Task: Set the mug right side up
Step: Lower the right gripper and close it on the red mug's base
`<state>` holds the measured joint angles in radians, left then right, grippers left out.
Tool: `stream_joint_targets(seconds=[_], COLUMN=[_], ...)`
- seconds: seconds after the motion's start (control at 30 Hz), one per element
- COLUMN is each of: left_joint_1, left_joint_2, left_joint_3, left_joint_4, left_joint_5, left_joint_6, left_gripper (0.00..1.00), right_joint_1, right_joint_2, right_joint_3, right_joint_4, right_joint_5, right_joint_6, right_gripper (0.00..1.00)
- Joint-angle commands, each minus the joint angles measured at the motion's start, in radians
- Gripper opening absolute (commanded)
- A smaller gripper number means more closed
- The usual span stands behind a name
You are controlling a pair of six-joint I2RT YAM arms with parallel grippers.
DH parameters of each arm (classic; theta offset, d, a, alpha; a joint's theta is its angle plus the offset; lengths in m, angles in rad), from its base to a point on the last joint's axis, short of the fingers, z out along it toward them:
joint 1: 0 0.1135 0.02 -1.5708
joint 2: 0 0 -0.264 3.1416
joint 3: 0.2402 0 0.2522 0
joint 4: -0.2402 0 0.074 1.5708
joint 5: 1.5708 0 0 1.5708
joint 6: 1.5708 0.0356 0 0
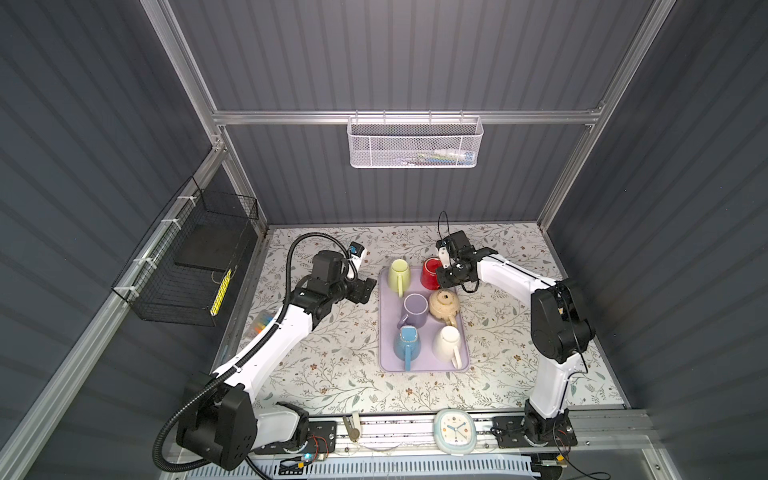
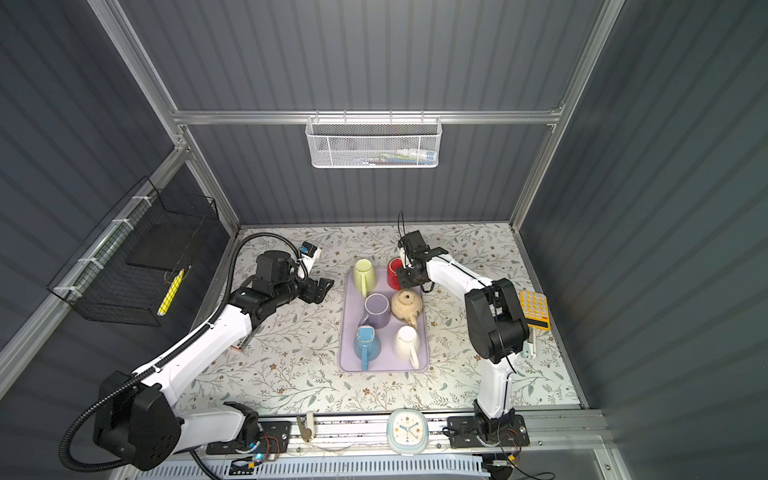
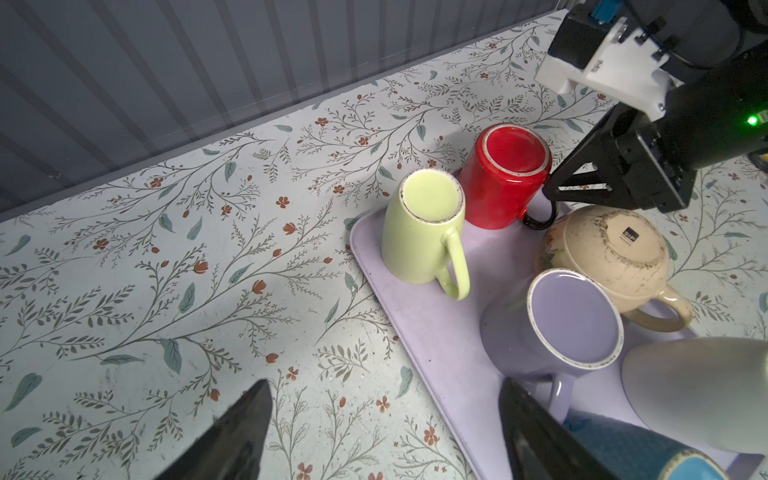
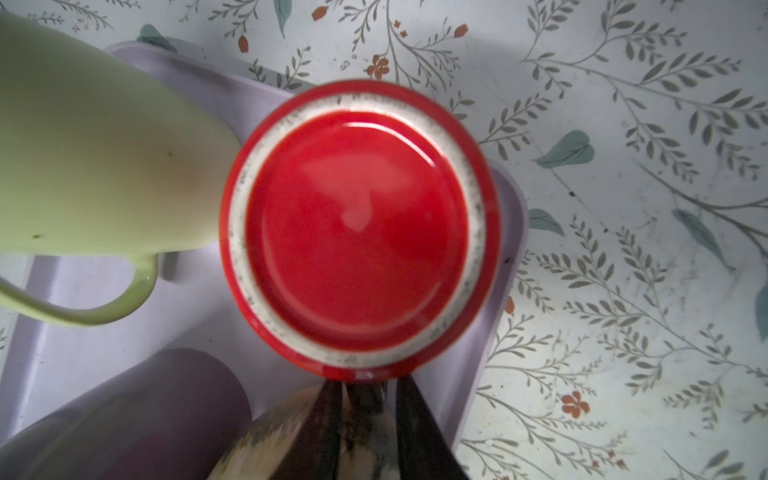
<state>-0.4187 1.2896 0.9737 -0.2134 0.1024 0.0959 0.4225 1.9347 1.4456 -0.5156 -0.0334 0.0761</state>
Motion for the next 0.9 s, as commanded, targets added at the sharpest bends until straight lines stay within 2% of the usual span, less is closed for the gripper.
stream_joint_targets(seconds=[0.0,0.2,0.43,0.7,0.87], left_joint_1=[-0.008,-0.008,-0.008,-0.008,-0.009], left_joint_2=[-0.018,-0.012,-0.004,0.002,-0.003], left_joint_3=[-0.005,-0.004,-0.002,0.0,-0.003], left_joint_4=[-0.002,-0.003,-0.004,-0.006,-0.007], left_joint_5=[0.011,0.01,0.01,0.013,0.013], left_joint_6=[0.02,0.023,0.024,0.024,0.025], left_gripper=[0.85,0.86,0.86,0.86,0.86], right_joint_1=[0.002,-0.005,-0.033,-0.042,-0.041], right_joint_2=[0.03,0.027,0.017,0.028,0.042], right_joint_3=[0.032,0.034,0.032,0.063,0.061], right_joint_4=[-0.029,-0.032,-0.046,-0.094,-0.087], right_joint_5=[0.021,0.045,0.06,-0.004,0.003], right_joint_6=[-0.016,-0.035,-0.063,-0.113,-0.114], right_gripper=[0.2,0.13,0.12,0.32,0.37])
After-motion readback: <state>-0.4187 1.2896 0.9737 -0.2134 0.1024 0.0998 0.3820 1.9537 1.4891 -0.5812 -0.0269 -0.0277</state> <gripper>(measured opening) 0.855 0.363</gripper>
